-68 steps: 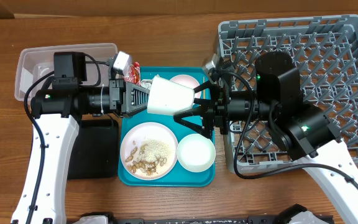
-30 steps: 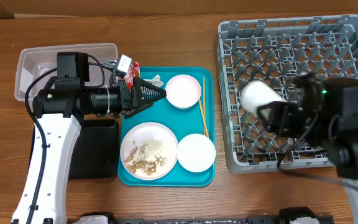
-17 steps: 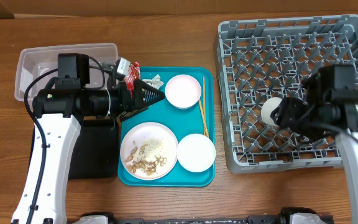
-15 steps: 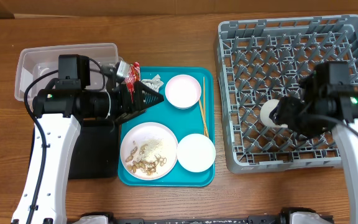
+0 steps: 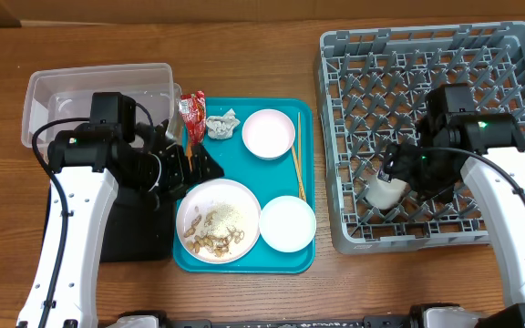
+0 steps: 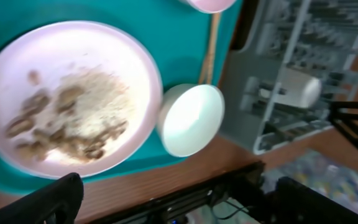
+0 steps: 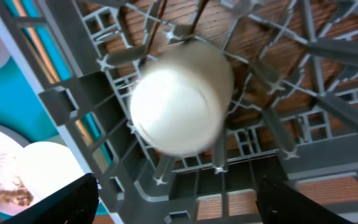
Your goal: Sort waste into correct bins and load items into the dishwasher
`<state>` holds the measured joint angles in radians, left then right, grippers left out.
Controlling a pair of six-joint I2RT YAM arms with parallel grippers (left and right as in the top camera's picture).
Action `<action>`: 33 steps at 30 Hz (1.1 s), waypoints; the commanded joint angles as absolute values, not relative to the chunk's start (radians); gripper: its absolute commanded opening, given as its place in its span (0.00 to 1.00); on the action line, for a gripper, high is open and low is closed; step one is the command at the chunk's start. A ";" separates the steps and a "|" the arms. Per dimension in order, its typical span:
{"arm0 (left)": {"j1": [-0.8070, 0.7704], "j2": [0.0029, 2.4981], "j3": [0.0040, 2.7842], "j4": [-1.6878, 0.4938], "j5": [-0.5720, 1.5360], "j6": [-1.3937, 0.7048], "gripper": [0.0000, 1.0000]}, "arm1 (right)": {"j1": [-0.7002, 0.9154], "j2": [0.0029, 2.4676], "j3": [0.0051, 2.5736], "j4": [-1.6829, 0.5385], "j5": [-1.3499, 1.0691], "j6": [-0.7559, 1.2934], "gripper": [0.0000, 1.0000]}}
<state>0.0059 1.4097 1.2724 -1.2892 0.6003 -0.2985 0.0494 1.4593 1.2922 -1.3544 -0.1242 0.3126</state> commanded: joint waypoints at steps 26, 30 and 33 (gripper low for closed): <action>0.001 0.879 1.293 -1.339 -0.220 -0.546 1.00 | 0.377 1.261 1.310 -1.028 -0.247 0.281 0.84; 0.001 0.890 1.293 -1.338 -0.220 -0.546 1.00 | 0.478 1.340 1.310 -1.013 -0.209 0.308 0.82; 0.001 0.895 1.293 -1.338 -0.220 -0.546 1.00 | 0.517 1.371 1.310 -1.028 -0.210 0.308 0.80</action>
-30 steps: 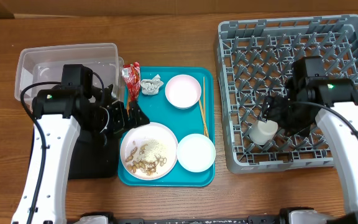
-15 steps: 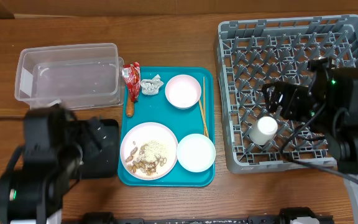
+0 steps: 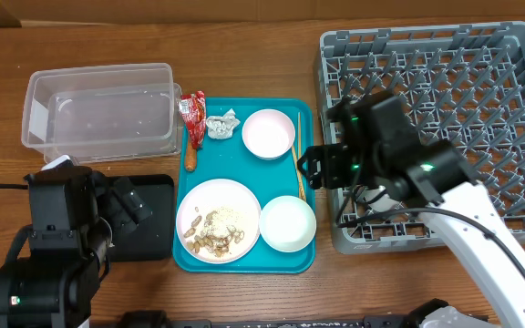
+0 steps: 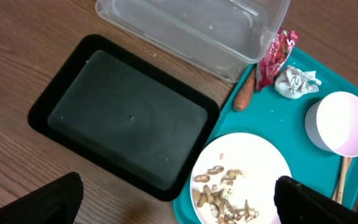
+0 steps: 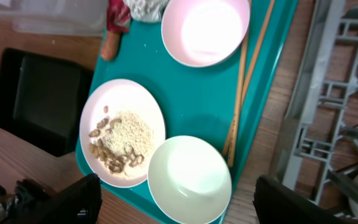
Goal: Sort waste into correct bins and load items into the dishwasher
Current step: 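Move the right gripper to the white bowl on the tray and grasp it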
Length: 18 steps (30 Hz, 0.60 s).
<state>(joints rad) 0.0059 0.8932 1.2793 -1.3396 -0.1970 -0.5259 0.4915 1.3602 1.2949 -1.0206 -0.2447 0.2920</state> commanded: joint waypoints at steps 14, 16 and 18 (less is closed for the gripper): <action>0.001 0.903 1.293 -1.332 -0.054 -0.570 1.00 | 0.543 1.375 1.290 -1.185 -0.185 0.308 0.84; 0.001 0.903 1.293 -1.306 -0.039 -0.592 1.00 | 0.556 1.379 1.257 -1.199 -0.202 0.308 0.77; 0.001 0.903 1.293 -1.289 -0.039 -0.592 1.00 | 0.580 1.388 1.218 -1.211 -0.216 0.308 0.72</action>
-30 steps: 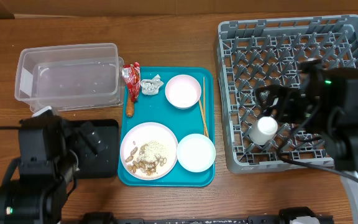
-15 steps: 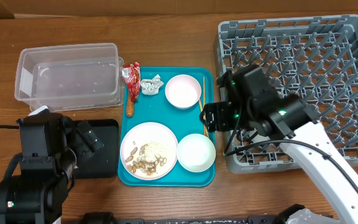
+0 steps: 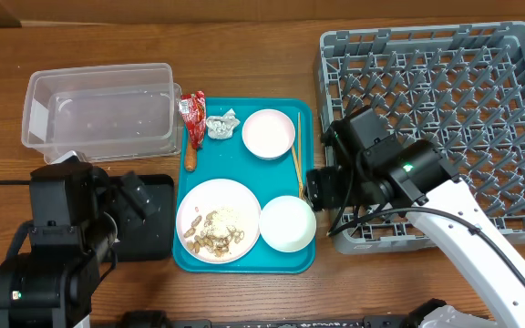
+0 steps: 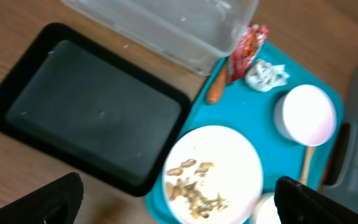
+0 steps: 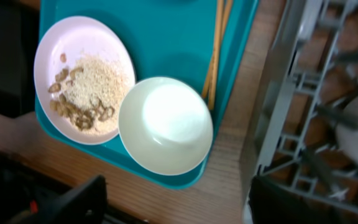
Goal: Sort waste into correct bins and load items into the dishwasher
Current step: 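Move the right gripper to the white bowl on the tray and grasp it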
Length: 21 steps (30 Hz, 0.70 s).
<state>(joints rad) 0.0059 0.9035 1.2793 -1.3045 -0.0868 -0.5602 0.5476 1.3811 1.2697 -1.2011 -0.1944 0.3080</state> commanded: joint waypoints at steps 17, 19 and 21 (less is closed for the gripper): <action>0.001 0.903 1.293 -1.286 -0.040 -0.591 1.00 | 0.745 1.515 1.034 -1.013 -0.027 0.359 0.64; 0.001 0.903 1.293 -1.286 -0.040 -0.591 1.00 | 0.745 1.546 1.034 -1.001 -0.028 0.360 0.61; 0.001 0.903 1.293 -1.286 -0.040 -0.591 1.00 | 0.746 1.573 1.034 -0.986 -0.046 0.344 0.55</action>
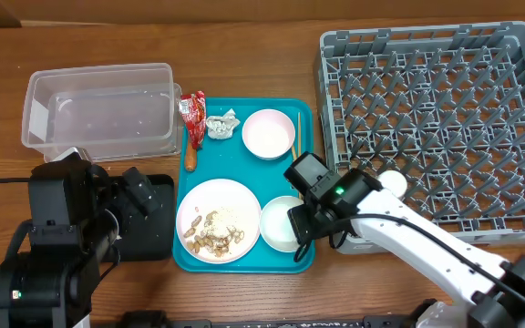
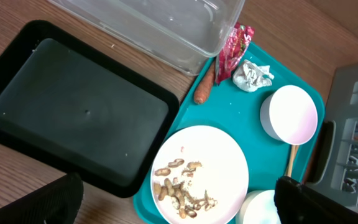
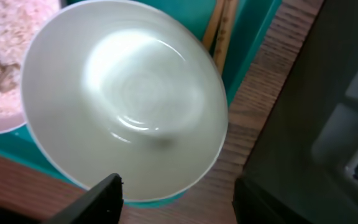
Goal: Sort waste into correct bins and load items into the dishwasher
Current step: 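Move the right gripper to the white bowl on the tray and grasp it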
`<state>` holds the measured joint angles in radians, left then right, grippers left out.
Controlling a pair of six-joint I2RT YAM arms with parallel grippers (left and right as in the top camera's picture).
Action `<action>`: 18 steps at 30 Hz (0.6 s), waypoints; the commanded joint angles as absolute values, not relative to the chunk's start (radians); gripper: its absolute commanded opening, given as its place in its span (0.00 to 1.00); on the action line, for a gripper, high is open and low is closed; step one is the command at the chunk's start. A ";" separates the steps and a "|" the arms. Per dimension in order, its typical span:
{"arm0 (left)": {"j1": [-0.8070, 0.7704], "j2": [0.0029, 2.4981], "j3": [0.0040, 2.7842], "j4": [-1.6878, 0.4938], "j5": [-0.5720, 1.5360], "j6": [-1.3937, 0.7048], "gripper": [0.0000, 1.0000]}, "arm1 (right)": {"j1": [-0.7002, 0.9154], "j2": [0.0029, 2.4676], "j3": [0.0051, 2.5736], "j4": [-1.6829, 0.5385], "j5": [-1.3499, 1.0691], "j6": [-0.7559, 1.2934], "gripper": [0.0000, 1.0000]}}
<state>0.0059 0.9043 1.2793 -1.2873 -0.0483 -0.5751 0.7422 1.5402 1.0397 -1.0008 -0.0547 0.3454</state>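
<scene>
On the teal tray (image 1: 244, 178) sit a pale green bowl (image 3: 126, 99), a plate of peanuts and crumbs (image 1: 215, 221), a pink bowl (image 1: 269, 133), chopsticks (image 1: 299, 159), a red wrapper (image 2: 232, 50), a carrot piece (image 2: 204, 90) and crumpled foil (image 2: 253, 74). My right gripper (image 3: 176, 208) is open, low over the green bowl's near rim, with one finger on each side. My left gripper (image 2: 179, 211) hangs open, high over the black bin (image 2: 73, 124) and the plate. A white cup (image 1: 390, 185) lies in the grey dish rack (image 1: 436, 118).
A clear plastic bin (image 1: 98, 109) stands behind the black bin at the left. The rack's front-left corner (image 3: 340, 93) is close beside my right gripper. Bare wooden table (image 1: 244, 55) surrounds the tray.
My right gripper was above the green bowl beside the rack. It is now much lower and closer, so the bowl fills its view. The left arm has hardly shifted.
At first my left gripper was low over the plate, and my right one was open over the white cup in the rack. Then the left arm was back over the black bin, and the right gripper was above the tray. It now sits low on the green bowl.
</scene>
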 commanded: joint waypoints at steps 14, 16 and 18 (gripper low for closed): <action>0.001 0.903 1.293 -1.286 -0.040 -0.591 1.00 | 0.747 1.641 1.034 -0.915 -0.053 0.334 0.41; 0.001 0.903 1.293 -1.286 -0.040 -0.591 1.00 | 0.747 1.641 1.034 -0.909 -0.054 0.336 0.41; 0.001 0.903 1.293 -1.286 -0.039 -0.591 1.00 | 0.747 1.641 1.034 -0.910 -0.055 0.338 0.41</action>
<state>0.0059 0.9043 1.2793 -1.2869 -0.0475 -0.5755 0.7422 1.6363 1.0393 -0.9134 -0.0479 0.3367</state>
